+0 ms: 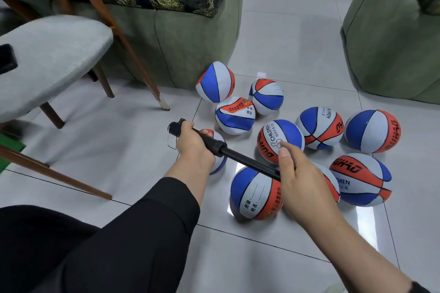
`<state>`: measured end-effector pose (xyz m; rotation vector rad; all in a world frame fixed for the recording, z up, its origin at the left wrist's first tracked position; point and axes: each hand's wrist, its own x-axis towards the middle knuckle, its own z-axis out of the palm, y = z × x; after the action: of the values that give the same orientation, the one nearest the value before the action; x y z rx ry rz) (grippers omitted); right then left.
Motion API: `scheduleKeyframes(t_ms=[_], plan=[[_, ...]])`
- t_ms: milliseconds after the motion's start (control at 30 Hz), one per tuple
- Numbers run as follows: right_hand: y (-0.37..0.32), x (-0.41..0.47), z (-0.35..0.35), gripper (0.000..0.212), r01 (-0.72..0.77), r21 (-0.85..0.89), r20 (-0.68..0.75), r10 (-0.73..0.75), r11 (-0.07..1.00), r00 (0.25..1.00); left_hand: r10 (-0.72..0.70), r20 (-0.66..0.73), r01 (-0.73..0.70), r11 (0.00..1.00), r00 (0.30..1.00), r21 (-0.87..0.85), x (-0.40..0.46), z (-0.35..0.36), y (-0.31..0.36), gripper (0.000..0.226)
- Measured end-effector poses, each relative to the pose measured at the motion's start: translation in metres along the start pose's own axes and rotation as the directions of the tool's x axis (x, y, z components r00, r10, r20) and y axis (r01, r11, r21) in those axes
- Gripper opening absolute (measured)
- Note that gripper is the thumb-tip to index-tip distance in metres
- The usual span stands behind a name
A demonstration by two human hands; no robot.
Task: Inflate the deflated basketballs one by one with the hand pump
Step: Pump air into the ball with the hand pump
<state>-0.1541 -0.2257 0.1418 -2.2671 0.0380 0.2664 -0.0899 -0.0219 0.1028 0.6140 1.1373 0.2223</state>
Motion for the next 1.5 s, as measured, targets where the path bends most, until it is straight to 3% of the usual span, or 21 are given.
scheduleKeyframes(t_ms=[433, 600, 800, 1133, 1500], plan=[[-0.014, 0.012, 0.032, 0.047, 0.006, 0.067, -0.036, -0.004, 0.998, 0.999, 0.080, 0.098, -0.084, 0.996, 0.992, 0.033, -0.038, 0.014, -0.030, 0.016], [-0.023, 0.017, 0.041, 0.048, 0.022, 0.028, 0.012, -0.022, 0.999, 1.000, 0.061, 0.069, -0.063, 0.998, 0.996, 0.029, -0.038, 0.009, -0.046, 0.025], [-0.027, 0.017, 0.037, 0.050, 0.040, 0.004, 0.069, -0.040, 0.999, 0.997, 0.002, 0.088, -0.004, 1.000, 0.996, 0.025, -0.033, 0.006, -0.029, 0.016], [-0.012, 0.012, 0.007, 0.048, 0.047, 0.011, 0.004, -0.047, 0.999, 0.999, 0.007, -0.032, -0.008, 0.999, 0.999, -0.037, 0.005, 0.003, 0.017, 0.014], [-0.009, 0.016, 0.033, 0.047, 0.005, 0.018, -0.002, -0.005, 1.000, 1.000, 0.041, 0.057, -0.042, 0.999, 0.998, 0.001, -0.010, 0.010, -0.019, 0.016]])
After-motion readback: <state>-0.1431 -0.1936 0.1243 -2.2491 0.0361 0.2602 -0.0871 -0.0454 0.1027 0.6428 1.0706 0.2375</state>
